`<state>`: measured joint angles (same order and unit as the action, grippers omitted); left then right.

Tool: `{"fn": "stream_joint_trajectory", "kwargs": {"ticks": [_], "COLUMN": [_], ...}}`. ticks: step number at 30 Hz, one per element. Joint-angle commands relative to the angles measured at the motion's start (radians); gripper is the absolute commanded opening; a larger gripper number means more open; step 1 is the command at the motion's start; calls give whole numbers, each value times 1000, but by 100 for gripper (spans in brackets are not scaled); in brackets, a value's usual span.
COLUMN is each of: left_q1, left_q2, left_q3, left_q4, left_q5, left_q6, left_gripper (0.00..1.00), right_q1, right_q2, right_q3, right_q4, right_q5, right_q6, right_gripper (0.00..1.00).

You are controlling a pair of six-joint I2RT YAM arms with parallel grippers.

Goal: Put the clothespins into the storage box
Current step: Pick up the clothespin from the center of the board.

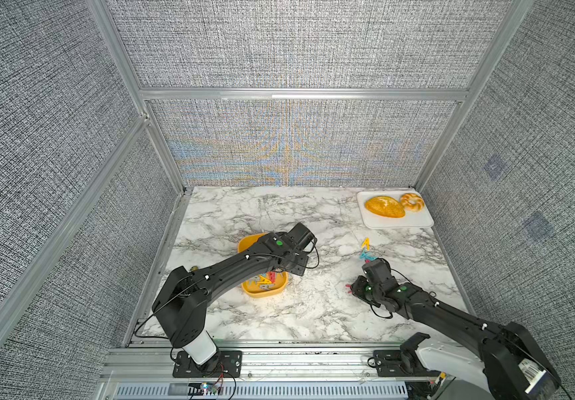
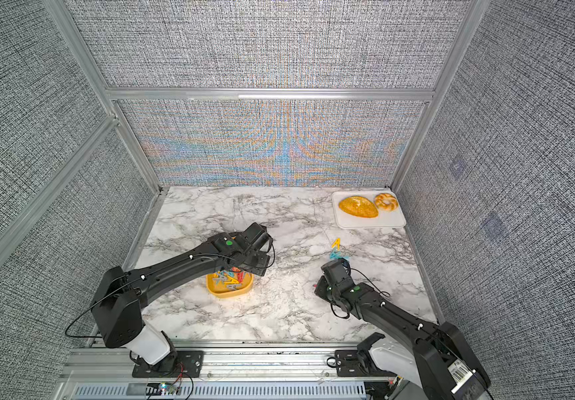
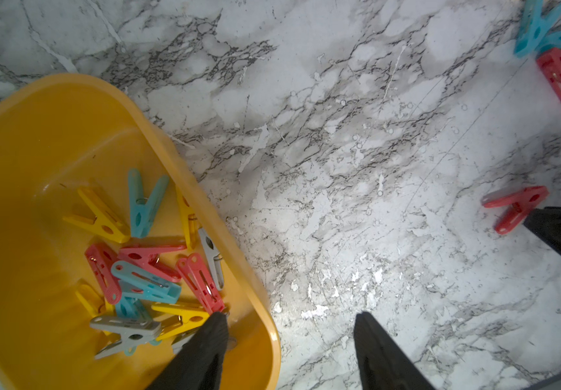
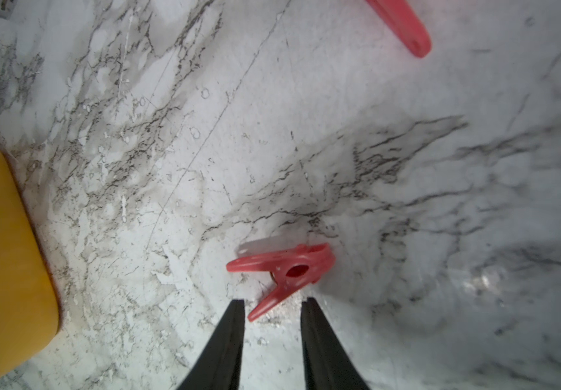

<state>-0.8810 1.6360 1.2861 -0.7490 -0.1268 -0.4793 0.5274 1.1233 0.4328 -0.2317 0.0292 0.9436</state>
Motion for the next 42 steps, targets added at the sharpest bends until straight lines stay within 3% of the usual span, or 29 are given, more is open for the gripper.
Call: {"fn": "stream_joint_trajectory", "kwargs": {"ticks": [1,10,20,28,32,36,42], "left_q1": [-3,-4,-4,-4,13,91,255], "left_q2": [1,-8,-5,-19,-49,-142,-368], "left_q3": [1,-26,-27,-32,-57,-136,-291], "left_q4": [18,30,37,38,45,101,148], "left_q5": [8,4,8,-1,0,59,94], "left_q6": [-5,-13,-13,-22,-36,-80,-177], "left_gripper": [65,65,65,65,65,66,69], "right_q1": [0,2,8,10,11,40,184], "right_q2": [27,111,131,61,49,101,345], "right_q3": [15,47,41,84,171,289,608], "right_q4": [7,30,1,-52,-65,-22,-6], "right_q5": [20,19,50,87,74,-1,-56], "right_q6": [-15,-50,-97,-139,-212,-287,-359], "right_gripper": [33,30,16,4,1,1,1]}}
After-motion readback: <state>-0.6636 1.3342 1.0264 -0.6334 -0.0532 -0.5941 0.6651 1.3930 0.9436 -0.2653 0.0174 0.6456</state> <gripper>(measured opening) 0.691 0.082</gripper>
